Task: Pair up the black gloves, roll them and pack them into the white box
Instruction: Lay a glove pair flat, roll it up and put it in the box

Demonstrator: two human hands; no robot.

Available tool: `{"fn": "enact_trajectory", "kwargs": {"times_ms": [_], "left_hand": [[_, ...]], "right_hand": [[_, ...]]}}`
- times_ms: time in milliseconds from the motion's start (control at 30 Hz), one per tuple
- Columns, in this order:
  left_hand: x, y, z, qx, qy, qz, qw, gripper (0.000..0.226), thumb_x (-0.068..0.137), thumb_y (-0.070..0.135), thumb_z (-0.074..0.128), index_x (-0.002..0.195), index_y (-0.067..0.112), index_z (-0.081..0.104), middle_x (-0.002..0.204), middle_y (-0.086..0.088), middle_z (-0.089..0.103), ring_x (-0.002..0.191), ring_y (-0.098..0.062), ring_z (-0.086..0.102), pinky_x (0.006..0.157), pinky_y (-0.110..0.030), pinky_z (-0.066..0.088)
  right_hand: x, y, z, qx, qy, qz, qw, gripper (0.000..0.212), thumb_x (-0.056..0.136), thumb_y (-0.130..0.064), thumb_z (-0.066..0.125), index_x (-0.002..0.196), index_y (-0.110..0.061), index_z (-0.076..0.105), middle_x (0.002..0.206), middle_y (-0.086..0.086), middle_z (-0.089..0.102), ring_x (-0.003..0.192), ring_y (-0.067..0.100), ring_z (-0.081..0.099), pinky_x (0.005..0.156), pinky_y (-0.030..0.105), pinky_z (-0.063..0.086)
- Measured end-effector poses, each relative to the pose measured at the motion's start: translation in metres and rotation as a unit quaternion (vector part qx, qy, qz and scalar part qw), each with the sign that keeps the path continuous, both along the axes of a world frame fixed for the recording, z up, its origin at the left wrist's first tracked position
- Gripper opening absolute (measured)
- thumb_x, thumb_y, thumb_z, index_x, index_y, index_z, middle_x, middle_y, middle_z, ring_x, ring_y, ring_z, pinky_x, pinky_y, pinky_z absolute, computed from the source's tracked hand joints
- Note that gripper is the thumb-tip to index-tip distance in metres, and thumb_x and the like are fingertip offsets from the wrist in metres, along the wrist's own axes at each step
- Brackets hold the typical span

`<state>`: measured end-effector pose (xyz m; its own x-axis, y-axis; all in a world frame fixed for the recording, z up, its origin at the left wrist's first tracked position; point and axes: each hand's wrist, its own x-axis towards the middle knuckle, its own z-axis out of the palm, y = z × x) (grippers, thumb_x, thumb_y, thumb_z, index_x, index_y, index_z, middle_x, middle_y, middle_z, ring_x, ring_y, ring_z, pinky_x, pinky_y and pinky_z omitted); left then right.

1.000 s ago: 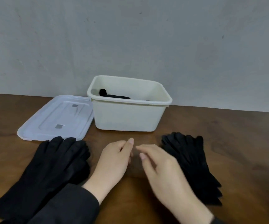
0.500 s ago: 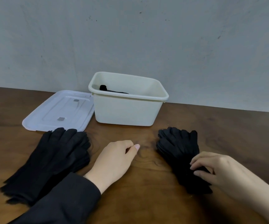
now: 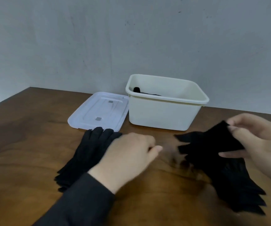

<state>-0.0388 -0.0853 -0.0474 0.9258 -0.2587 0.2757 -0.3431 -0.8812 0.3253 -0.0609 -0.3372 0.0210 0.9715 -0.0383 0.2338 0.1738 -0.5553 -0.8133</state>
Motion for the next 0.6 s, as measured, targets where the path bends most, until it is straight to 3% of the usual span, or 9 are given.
{"fn": "enact_trajectory", "kwargs": {"times_ms": [67,133,233,333,400,433,500,533,600], "left_hand": [[0.005,0.031,0.016,0.044,0.070,0.059,0.995,0.040,0.093,0.058,0.050,0.069,0.027,0.048,0.065,0.007,0.056,0.064,-0.006,0.052,0.055,-0.027,0.039],[0.006,0.062,0.025,0.103,0.159,0.099,0.977,0.039,0.086,0.060,0.060,0.070,0.026,0.050,0.072,0.008,0.058,0.067,-0.007,0.053,0.056,-0.026,0.034],[0.000,0.093,0.024,0.128,0.266,0.115,0.948,0.039,0.074,0.065,0.071,0.077,0.027,0.060,0.081,0.009,0.064,0.073,-0.005,0.059,0.060,-0.023,0.038],[-0.004,0.101,0.018,0.126,0.303,0.102,0.939,0.035,0.073,0.061,0.074,0.083,0.029,0.062,0.085,0.009,0.067,0.077,-0.006,0.061,0.064,-0.023,0.043],[-0.003,0.103,0.013,0.127,0.294,0.093,0.943,0.029,0.077,0.054,0.074,0.084,0.029,0.062,0.081,0.010,0.064,0.075,-0.005,0.059,0.064,-0.023,0.042],[-0.003,0.104,0.011,0.124,0.288,0.091,0.945,0.026,0.078,0.051,0.074,0.083,0.028,0.062,0.078,0.010,0.063,0.073,-0.005,0.057,0.062,-0.022,0.040],[-0.002,0.106,0.008,0.116,0.282,0.086,0.948,0.023,0.080,0.049,0.073,0.079,0.029,0.062,0.070,0.011,0.059,0.067,-0.005,0.055,0.061,-0.022,0.039],[-0.002,0.107,0.007,0.112,0.283,0.084,0.949,0.023,0.080,0.050,0.072,0.076,0.030,0.062,0.065,0.012,0.057,0.064,-0.006,0.054,0.060,-0.022,0.039],[-0.001,0.110,0.006,0.109,0.284,0.081,0.949,0.025,0.081,0.052,0.071,0.070,0.032,0.061,0.060,0.012,0.054,0.059,-0.006,0.052,0.059,-0.022,0.039]], "right_hand": [[0.013,0.016,0.000,0.002,0.040,0.021,0.999,0.021,0.093,-0.046,0.057,0.088,-0.028,0.067,0.091,-0.008,0.075,0.074,0.018,0.076,0.081,0.060,0.056],[0.028,0.021,-0.005,-0.007,0.017,0.014,1.000,0.016,0.099,-0.032,0.052,0.088,-0.030,0.064,0.086,-0.006,0.074,0.070,0.010,0.075,0.074,0.044,0.057],[0.026,0.037,-0.004,-0.021,-0.064,-0.015,0.998,0.013,0.100,-0.033,0.048,0.091,-0.036,0.056,0.068,-0.008,0.071,0.072,0.001,0.073,0.059,0.034,0.046],[0.014,0.047,-0.025,-0.059,-0.134,-0.009,0.989,0.005,0.095,-0.034,0.050,0.097,-0.037,0.054,0.077,-0.014,0.073,0.062,0.011,0.068,0.062,0.034,0.054],[0.005,0.049,-0.053,-0.112,-0.105,0.055,0.987,0.011,0.093,-0.037,0.051,0.097,-0.046,0.054,0.083,-0.015,0.074,0.052,0.009,0.061,0.053,0.029,0.051],[0.001,0.051,-0.070,-0.144,-0.066,0.093,0.983,0.011,0.092,-0.042,0.050,0.096,-0.052,0.053,0.089,-0.018,0.073,0.059,0.002,0.063,0.057,0.028,0.052],[-0.006,0.051,-0.101,-0.236,-0.030,0.137,0.961,0.004,0.090,-0.051,0.050,0.089,-0.053,0.053,0.106,-0.032,0.066,0.095,-0.014,0.059,0.081,0.023,0.052],[-0.007,0.050,-0.115,-0.271,-0.035,0.156,0.949,0.007,0.089,-0.052,0.050,0.085,-0.050,0.055,0.111,-0.036,0.062,0.107,-0.015,0.054,0.090,0.027,0.048],[-0.005,0.047,-0.131,-0.273,-0.047,0.169,0.946,0.014,0.089,-0.052,0.051,0.080,-0.045,0.058,0.114,-0.036,0.059,0.114,-0.011,0.051,0.093,0.034,0.043]]}}
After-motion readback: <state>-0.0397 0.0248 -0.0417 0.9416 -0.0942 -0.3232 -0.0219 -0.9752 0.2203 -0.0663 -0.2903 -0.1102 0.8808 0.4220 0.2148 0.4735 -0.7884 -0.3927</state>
